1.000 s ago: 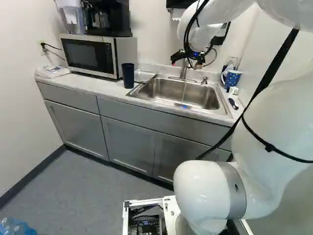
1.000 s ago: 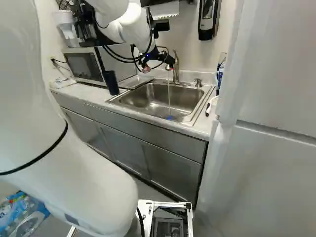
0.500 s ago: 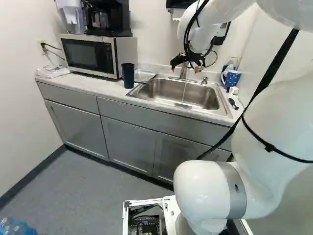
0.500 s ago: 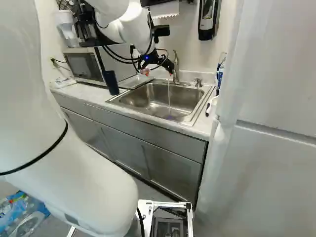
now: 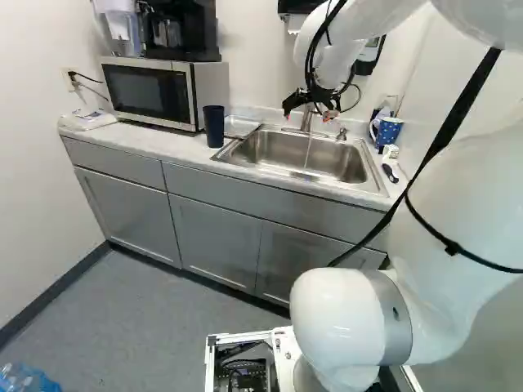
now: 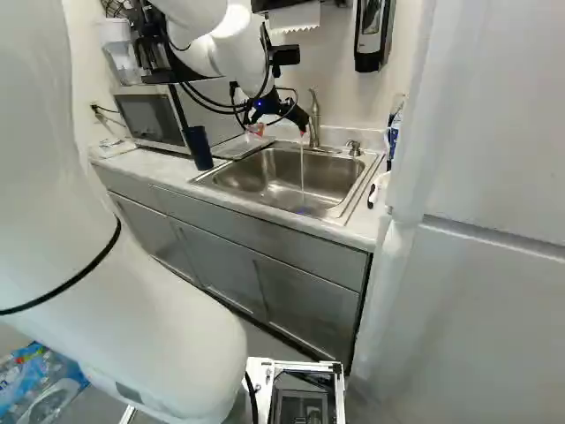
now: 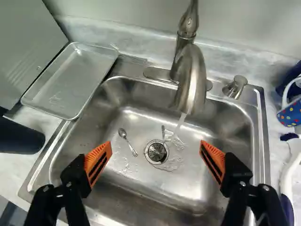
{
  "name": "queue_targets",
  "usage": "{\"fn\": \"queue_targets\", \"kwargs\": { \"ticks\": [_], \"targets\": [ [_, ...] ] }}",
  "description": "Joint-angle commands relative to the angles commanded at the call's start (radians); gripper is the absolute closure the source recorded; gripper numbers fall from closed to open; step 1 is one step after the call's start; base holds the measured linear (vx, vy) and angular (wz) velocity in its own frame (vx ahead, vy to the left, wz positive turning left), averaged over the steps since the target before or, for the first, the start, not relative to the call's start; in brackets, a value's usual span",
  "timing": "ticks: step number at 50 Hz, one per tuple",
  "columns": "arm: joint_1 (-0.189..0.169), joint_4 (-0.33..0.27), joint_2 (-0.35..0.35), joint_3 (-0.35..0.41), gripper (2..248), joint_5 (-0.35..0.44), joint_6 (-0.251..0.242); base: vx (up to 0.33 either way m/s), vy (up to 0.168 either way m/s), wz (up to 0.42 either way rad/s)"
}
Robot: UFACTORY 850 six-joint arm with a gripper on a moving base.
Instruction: Rinse the cup and place it in the tray
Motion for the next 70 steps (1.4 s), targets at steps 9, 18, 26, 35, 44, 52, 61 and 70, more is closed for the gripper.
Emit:
{"fn": "queue_targets", "kwargs": {
  "ticks": [9, 18, 26, 35, 44, 52, 61, 70],
  "targets": [
    [0.030, 0.000, 0.006, 0.005, 3, 0.000, 0.000, 0.000, 0.000, 0.000],
    [0.060, 0.000, 0.010, 0.009, 3, 0.000, 0.000, 0.000, 0.000, 0.000],
    [0.087, 0.000, 0.012, 0.011, 3, 0.000, 0.000, 0.000, 0.000, 0.000],
    [0.118, 0.000, 0.008, 0.008, 3, 0.000, 0.000, 0.000, 0.000, 0.000],
    [0.149, 0.000, 0.004, 0.004, 3, 0.000, 0.000, 0.000, 0.000, 0.000],
    [0.176, 0.000, 0.002, 0.002, 3, 0.000, 0.000, 0.000, 0.000, 0.000],
    [0.206, 0.000, -0.001, -0.001, 3, 0.000, 0.000, 0.000, 0.000, 0.000],
    [0.237, 0.000, -0.005, -0.005, 3, 0.000, 0.000, 0.000, 0.000, 0.000]
  ]
}}
